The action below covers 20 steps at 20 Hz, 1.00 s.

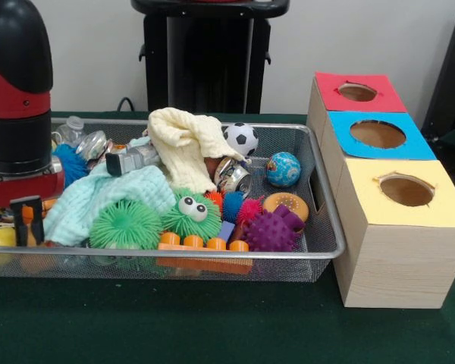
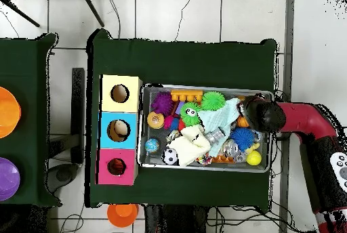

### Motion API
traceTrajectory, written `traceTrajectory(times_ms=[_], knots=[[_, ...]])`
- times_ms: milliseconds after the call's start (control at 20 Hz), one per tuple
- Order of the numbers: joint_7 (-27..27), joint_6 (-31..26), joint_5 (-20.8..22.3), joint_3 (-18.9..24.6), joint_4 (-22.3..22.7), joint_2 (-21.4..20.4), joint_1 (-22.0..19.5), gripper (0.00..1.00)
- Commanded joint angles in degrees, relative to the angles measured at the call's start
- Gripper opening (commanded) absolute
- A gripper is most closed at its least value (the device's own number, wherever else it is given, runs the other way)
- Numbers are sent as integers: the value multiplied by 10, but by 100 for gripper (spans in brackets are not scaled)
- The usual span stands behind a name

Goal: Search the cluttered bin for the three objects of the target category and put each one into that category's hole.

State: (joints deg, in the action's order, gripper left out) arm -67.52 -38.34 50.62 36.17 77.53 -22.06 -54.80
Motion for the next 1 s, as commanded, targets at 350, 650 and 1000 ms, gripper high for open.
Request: traceTrajectory(times_ms=[350,650,1000], knots=[[81,-39,39,-68,-30,16,43,0],[76,-31,18,-67,16,-38,43,0],[81,-24,-26,-36,105,-104,11,0]])
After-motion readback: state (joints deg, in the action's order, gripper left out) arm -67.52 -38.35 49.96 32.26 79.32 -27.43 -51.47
